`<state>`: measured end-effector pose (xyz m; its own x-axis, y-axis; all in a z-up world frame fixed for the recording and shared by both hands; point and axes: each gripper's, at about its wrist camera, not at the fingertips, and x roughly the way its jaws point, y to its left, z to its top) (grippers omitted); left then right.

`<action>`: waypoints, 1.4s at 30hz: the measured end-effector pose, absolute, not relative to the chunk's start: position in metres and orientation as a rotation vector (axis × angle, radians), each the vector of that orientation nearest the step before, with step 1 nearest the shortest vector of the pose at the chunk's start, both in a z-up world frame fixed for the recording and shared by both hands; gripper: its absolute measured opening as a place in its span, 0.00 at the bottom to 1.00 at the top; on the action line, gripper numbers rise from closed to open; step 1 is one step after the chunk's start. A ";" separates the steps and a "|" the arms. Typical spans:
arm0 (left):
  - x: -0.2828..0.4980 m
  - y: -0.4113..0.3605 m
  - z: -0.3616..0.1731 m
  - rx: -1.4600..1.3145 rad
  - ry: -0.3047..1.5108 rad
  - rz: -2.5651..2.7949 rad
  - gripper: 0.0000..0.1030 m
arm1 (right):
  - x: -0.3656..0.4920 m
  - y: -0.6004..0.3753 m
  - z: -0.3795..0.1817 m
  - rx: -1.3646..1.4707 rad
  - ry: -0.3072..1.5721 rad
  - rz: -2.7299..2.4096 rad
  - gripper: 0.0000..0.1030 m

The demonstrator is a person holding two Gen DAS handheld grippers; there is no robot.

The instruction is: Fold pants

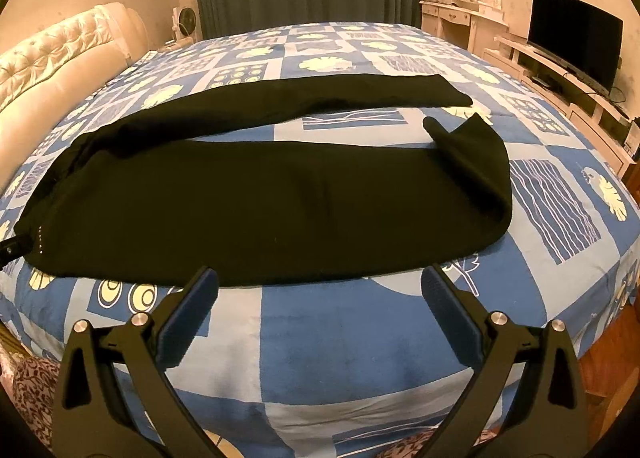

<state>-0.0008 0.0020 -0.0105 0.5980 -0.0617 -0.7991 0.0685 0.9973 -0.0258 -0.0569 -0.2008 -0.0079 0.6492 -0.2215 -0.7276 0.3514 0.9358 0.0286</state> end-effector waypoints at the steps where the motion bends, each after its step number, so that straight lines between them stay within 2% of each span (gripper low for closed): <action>1: -0.001 0.002 -0.011 0.007 0.928 -0.075 0.96 | -0.057 -0.201 -0.008 0.171 0.801 -0.328 0.98; 31: 0.001 0.005 -0.015 0.005 0.938 -0.073 0.96 | -0.051 -0.208 -0.014 0.173 0.823 -0.368 0.98; 39: 0.004 0.010 -0.020 -0.021 0.960 -0.070 0.96 | -0.013 -0.255 0.001 -0.006 0.785 -0.559 0.98; 42: 0.004 0.010 -0.024 -0.025 0.973 -0.068 0.96 | 0.011 -0.290 -0.007 -0.042 0.837 -0.628 0.98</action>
